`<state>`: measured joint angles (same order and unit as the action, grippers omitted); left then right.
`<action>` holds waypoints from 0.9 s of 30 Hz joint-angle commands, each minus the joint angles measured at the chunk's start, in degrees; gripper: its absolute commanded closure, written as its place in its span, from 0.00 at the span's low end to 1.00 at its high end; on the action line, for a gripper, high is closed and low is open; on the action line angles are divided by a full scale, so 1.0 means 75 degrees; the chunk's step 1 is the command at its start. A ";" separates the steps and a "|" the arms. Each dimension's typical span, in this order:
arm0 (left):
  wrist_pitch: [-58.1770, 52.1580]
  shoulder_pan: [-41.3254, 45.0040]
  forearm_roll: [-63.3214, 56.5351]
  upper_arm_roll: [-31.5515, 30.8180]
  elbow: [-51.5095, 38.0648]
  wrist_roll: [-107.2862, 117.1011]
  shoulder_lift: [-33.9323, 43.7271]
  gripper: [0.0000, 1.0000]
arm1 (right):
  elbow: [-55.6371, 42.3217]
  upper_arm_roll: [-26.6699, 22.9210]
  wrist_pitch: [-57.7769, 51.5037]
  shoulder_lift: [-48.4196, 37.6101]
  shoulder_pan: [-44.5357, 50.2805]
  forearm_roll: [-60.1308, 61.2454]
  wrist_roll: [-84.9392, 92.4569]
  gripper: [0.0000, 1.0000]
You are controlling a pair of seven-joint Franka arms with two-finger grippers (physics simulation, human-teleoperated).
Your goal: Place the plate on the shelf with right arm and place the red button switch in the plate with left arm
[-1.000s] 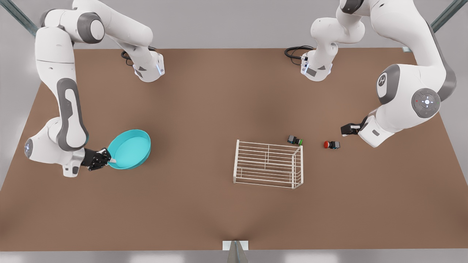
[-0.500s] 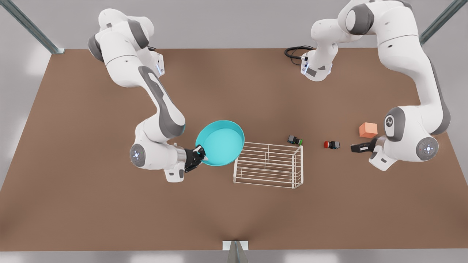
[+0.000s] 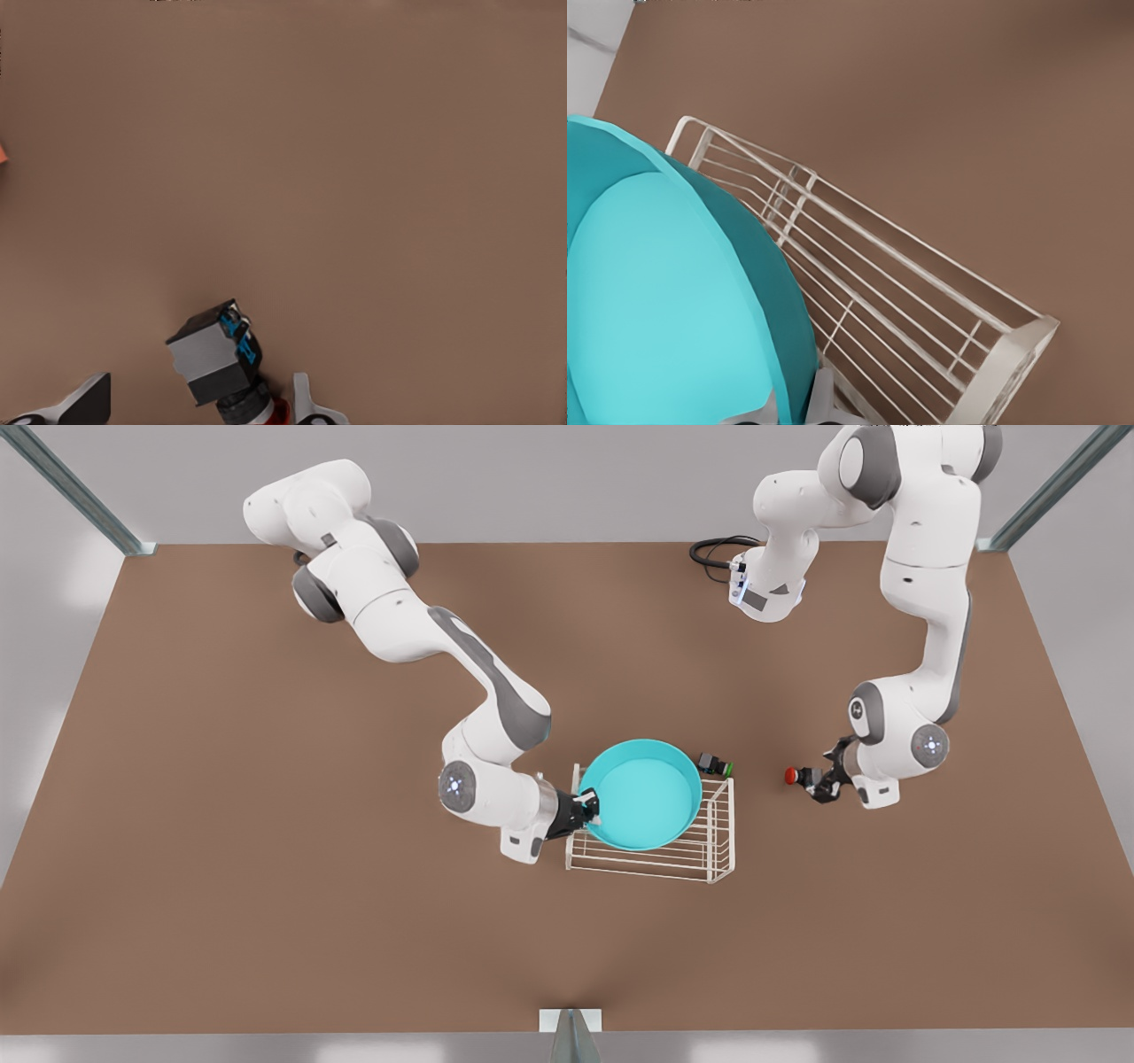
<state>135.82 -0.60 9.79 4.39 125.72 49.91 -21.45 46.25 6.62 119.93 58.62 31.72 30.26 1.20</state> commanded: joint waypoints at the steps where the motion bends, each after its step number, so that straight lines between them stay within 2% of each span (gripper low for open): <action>1: 0.1297 -0.0026 0.0147 0.0000 0.0031 0.5416 -0.0046 0.00 | -0.0050 -0.0050 0.0650 0.0117 0.0119 -0.0039 -0.2749 0.79; 5: 0.0653 -0.0038 0.0112 0.0000 0.0042 0.2920 0.0001 0.00 | -0.0050 -0.0074 0.1025 0.0328 0.0224 -0.0050 -0.2703 0.79; 10: 0.0618 0.0033 0.0159 0.0000 0.0136 0.3401 -0.0070 0.00 | -0.0050 -0.0121 0.1071 0.0352 0.0306 -0.0050 -0.2703 0.79; 11: 0.0606 0.0033 0.0171 0.0000 0.0265 0.3401 -0.0070 0.00 | -0.0050 -0.0121 0.1048 0.0317 0.0306 -0.0039 -0.2703 0.46; 12: 0.0606 0.0033 0.0171 0.0000 0.0359 0.3389 -0.0081 0.00 | -0.0050 -0.0121 0.1001 0.0282 0.0306 -0.0050 -0.2691 0.00; 15: 0.0641 -0.0037 0.0147 0.0012 0.0347 0.3354 -0.0198 0.00 | -0.0050 -0.0121 0.0861 0.0129 0.0306 -0.0132 -0.2644 0.00; 18: 0.0734 -0.0049 0.0194 0.0012 0.0347 0.4126 -0.0245 0.00 | -0.0050 -0.0132 -0.0229 -0.0749 0.0294 -0.0636 -0.2644 0.00; 21: 0.0793 -0.0049 0.0241 0.0012 0.0347 0.4268 -0.0292 0.00 | 0.0149 -0.0121 -0.2733 -0.1967 -0.0220 -0.1677 -0.2656 0.00; 22: 0.0852 -0.0049 0.0241 0.0012 0.0347 0.4233 -0.0351 0.00 | 0.0581 -0.0121 -0.3719 -0.2296 -0.0525 -0.2276 -0.2632 0.00; 24: 0.0864 -0.0038 0.0241 0.0001 0.0347 0.4221 -0.0351 0.09 | 0.0641 -0.0109 -0.5570 -0.2425 -0.1649 -0.3704 -0.1814 0.00; 25: 0.0864 -0.0038 0.0241 0.0001 0.0335 0.4221 -0.0362 0.18 | 0.0723 -0.0109 -0.6053 -0.2425 -0.2283 -0.4409 -0.1332 0.00; 26: 0.0864 -0.0038 0.0241 0.0012 0.0335 0.4221 -0.0362 0.26 | 0.0969 -0.0109 -0.6112 -0.2414 -0.2798 -0.4925 -0.0665 0.00; 27: 0.0864 -0.0038 0.0241 0.0000 0.0335 0.4221 -0.0362 0.29 | 0.0981 -0.0156 -0.6124 -0.2437 -0.3256 -0.5159 0.0003 0.00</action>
<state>141.90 -0.86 11.59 4.44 128.26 72.63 -24.19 53.13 5.41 91.21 40.45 9.97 1.04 -11.08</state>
